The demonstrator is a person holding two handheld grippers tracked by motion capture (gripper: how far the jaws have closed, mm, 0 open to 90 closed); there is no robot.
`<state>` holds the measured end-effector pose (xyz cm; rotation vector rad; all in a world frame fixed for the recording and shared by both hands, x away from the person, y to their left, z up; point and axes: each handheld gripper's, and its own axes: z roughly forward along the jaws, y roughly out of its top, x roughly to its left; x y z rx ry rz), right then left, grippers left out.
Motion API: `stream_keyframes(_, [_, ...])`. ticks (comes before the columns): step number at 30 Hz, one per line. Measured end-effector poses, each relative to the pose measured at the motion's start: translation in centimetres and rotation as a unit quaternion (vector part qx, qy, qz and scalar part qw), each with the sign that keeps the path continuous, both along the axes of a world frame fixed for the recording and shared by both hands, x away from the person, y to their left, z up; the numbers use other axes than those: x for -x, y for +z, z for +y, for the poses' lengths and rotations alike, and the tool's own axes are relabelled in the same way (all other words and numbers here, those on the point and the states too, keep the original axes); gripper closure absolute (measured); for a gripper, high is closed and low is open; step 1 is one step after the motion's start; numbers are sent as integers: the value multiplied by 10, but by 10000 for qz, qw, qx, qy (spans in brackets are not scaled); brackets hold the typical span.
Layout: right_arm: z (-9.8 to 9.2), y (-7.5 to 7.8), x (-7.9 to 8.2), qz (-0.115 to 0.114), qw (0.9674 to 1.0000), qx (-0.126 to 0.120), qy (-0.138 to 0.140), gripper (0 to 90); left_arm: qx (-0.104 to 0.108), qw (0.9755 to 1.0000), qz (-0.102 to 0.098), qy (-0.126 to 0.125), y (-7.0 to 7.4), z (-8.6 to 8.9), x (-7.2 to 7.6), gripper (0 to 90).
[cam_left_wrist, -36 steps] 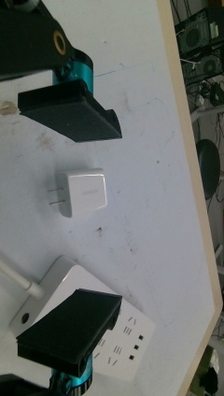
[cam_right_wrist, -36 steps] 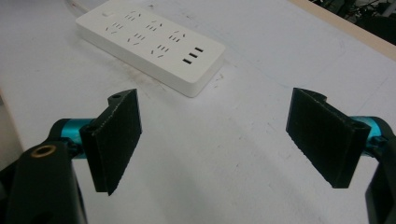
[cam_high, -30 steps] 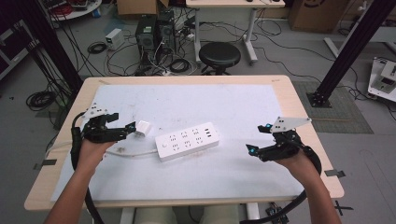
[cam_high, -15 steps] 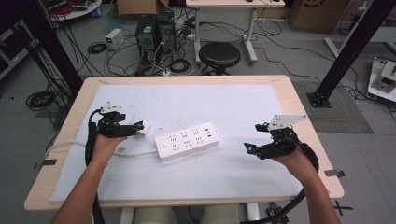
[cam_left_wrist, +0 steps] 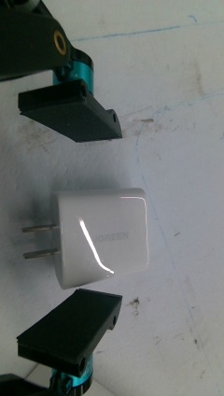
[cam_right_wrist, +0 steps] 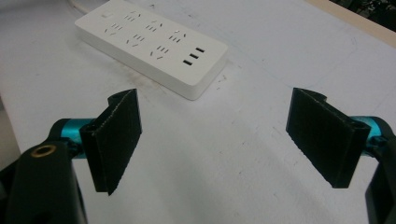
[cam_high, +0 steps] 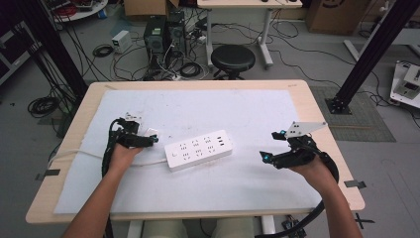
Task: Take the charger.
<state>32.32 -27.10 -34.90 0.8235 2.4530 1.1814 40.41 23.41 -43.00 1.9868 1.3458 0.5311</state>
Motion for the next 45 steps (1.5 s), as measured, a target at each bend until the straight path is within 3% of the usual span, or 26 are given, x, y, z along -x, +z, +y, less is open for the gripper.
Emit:
stream_keyframes(2, [0, 0, 0, 3, 10000, -8, -13, 185, 55, 10000, -28, -31, -2, -2, -1, 174])
stream_keyframes(8, [0, -1, -1, 25, 10000, -23, -34, 185, -103, 9998, 140, -81, -7, -4, -4, 177])
stream_keyframes(15, [-2, -2, 0, 15, 10000, -15, -39, 186, -124, 9996, 232, -79, -10, -5, -4, 201])
stream_keyframes(25, [-6, -3, 1, 5, 10000, -43, -87, 186, -92, 9997, 229, -74, -11, -4, -2, 294])
stream_keyframes(27, [-6, -3, 1, -4, 10000, -37, -77, 186, -92, 9996, 232, -127, -10, -3, -1, 346])
stream_keyframes(28, [-6, -4, 1, 19, 9999, -43, -91, 186, -70, 9996, 213, -167, -10, -2, 0, 422])
stream_keyframes(33, [-5, -4, 1, 26, 9999, -41, -100, 186, 24, 9996, 248, -158, -9, 0, 0, 423])
stream_keyframes(40, [-5, -4, 1, 12, 9999, -51, -104, 186, 263, 9995, 24, -168, -1, 4, 8, 425])
stream_keyframes(45, [-5, -4, 3, -16, 10000, -63, -72, 186, 451, 9984, -267, -230, 12, 7, 19, 425])
